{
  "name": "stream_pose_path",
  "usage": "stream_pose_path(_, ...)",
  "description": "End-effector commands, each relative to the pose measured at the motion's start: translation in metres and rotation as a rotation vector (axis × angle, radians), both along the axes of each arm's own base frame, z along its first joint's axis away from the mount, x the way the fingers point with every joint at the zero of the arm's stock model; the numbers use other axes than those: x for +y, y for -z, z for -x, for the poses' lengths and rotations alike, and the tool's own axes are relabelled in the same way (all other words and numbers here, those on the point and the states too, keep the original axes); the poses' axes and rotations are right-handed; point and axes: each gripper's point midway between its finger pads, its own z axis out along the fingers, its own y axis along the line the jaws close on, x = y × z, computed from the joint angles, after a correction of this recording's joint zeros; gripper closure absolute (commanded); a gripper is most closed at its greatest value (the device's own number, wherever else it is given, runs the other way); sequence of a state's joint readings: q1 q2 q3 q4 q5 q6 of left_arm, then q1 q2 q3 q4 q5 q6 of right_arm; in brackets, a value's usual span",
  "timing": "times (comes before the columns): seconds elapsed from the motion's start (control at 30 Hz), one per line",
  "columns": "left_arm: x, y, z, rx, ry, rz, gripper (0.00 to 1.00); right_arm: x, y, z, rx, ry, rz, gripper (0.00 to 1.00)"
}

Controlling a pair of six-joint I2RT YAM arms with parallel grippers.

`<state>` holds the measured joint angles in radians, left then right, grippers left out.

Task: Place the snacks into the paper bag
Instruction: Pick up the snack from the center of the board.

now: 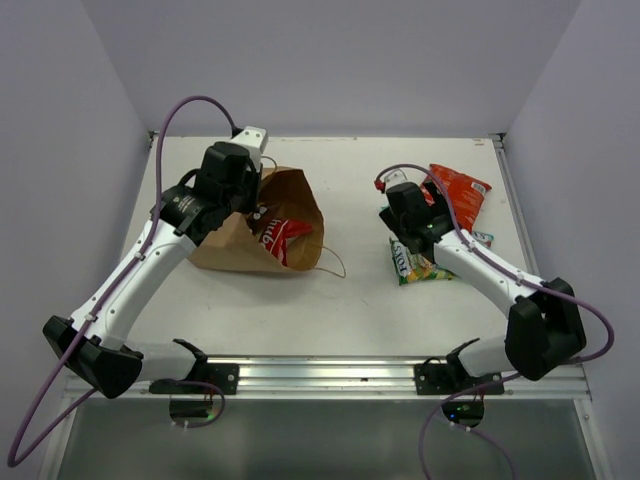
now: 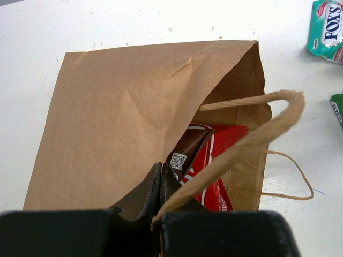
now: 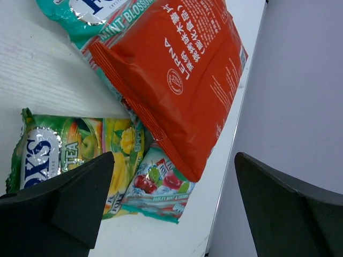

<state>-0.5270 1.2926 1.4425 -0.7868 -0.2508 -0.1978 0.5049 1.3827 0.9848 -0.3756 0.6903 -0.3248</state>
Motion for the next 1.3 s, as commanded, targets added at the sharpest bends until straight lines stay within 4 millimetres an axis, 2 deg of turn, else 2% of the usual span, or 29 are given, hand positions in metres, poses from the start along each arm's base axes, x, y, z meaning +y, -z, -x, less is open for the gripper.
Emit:
stream_pose_path(0.0, 0.004, -0.007, 0.001, -0.022, -0.001, -0.016, 1.00, -0.004, 0.000, -0.024, -0.023, -0.026, 0.082, 0.01)
stream_pose_path(0.17, 0.004, -0.003, 0.002, -0.012, 0.005, -0.022, 1.00, -0.012, 0.007, -0.040, 0.038, -0.077, 0.116, 0.01)
stream_pose_path(0.33, 0.005, 0.002, 0.003, -0.003, 0.008, -0.032, 1.00, -0.016, 0.033, -0.045, 0.132, -0.102, 0.199, 0.01)
stream_pose_path(0.4, 0.005, 0.003, 0.004, 0.002, 0.010, -0.032, 1.00, -0.022, 0.038, -0.047, 0.151, -0.092, 0.232, 0.02)
stream_pose_path(0.43, 0.005, 0.004, 0.004, 0.002, 0.012, -0.031, 1.00, -0.024, 0.048, -0.048, 0.177, -0.088, 0.258, 0.01)
stream_pose_path(0.53, 0.005, 0.005, 0.006, 0.003, 0.019, -0.028, 1.00, -0.036, 0.054, -0.053, 0.196, -0.041, 0.311, 0.01)
stream_pose_path(0.83, 0.006, 0.004, 0.010, 0.002, 0.026, -0.026, 1.00, -0.057, 0.061, -0.061, 0.182, 0.030, 0.434, 0.06)
stream_pose_path(1.0, 0.007, 0.006, 0.011, 0.002, 0.029, -0.029, 1.00, -0.056, 0.066, -0.072, 0.168, 0.031, 0.444, 0.11)
stream_pose_path(1.13, 0.005, 0.004, 0.011, 0.001, 0.034, -0.020, 1.00, -0.057, 0.068, -0.077, 0.160, 0.047, 0.452, 0.26)
stream_pose_path(1.23, 0.006, 0.003, 0.012, 0.002, 0.028, -0.021, 1.00, -0.057, 0.062, -0.080, 0.142, 0.061, 0.449, 0.44)
stream_pose_path(1.27, 0.006, 0.004, 0.012, 0.001, 0.027, -0.022, 1.00, -0.056, 0.061, -0.080, 0.137, 0.061, 0.445, 0.58)
